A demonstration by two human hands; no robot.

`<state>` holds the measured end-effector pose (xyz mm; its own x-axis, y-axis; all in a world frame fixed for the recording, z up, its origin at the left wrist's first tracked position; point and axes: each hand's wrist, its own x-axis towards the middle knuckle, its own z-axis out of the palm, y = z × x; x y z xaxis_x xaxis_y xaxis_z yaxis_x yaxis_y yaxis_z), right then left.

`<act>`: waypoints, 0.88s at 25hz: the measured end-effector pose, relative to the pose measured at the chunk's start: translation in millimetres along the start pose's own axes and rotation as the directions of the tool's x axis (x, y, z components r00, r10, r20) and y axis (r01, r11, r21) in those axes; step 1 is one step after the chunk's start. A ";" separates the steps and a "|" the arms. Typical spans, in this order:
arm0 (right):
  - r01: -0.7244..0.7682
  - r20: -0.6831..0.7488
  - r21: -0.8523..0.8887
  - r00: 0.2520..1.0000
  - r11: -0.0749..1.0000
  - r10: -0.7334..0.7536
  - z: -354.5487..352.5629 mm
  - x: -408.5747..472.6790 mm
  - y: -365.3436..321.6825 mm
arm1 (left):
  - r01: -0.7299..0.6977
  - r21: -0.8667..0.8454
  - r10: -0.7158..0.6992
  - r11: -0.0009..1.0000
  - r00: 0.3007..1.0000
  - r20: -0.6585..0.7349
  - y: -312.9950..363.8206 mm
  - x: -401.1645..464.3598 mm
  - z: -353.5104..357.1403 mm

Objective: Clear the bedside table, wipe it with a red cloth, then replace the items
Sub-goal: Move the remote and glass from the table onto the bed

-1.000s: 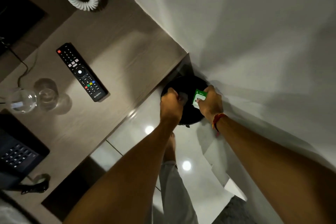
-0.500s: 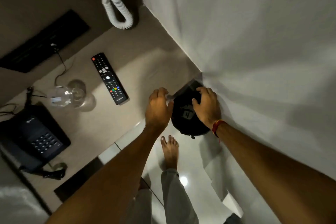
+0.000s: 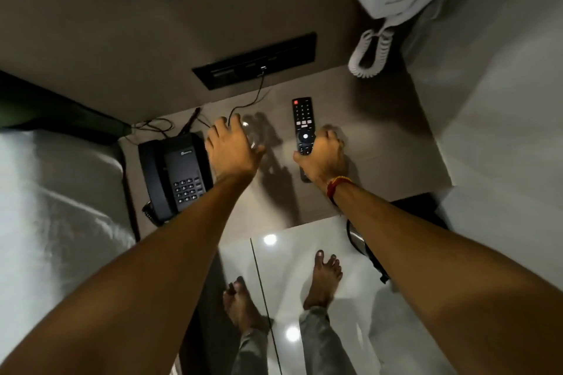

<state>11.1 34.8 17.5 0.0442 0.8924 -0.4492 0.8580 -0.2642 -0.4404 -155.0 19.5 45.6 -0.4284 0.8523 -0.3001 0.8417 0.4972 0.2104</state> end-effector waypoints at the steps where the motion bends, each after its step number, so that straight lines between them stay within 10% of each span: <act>1: 0.009 0.028 -0.020 1.000 1.000 -0.008 25.8 7.9 -25.3 | 0.105 -0.055 -0.102 0.993 0.994 0.043 -30.1 14.5 2.3; 13: -0.120 -0.029 -0.202 0.993 0.972 0.116 37.6 16.4 -35.5 | 0.015 -0.275 0.003 0.961 0.998 0.066 -41.2 11.6 14.2; 22: 0.167 -0.013 -0.184 0.985 0.969 -0.173 -3.4 -108.9 -179.6 | 0.096 -0.388 -0.130 0.916 0.990 -0.062 -134.3 -44.8 -134.2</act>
<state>-146.0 -13.7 148.1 -0.0979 0.9293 -0.3562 0.9325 -0.0394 -0.3591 -292.9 -63.7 155.6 -0.5536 0.7891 -0.2663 0.6028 0.6003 0.5256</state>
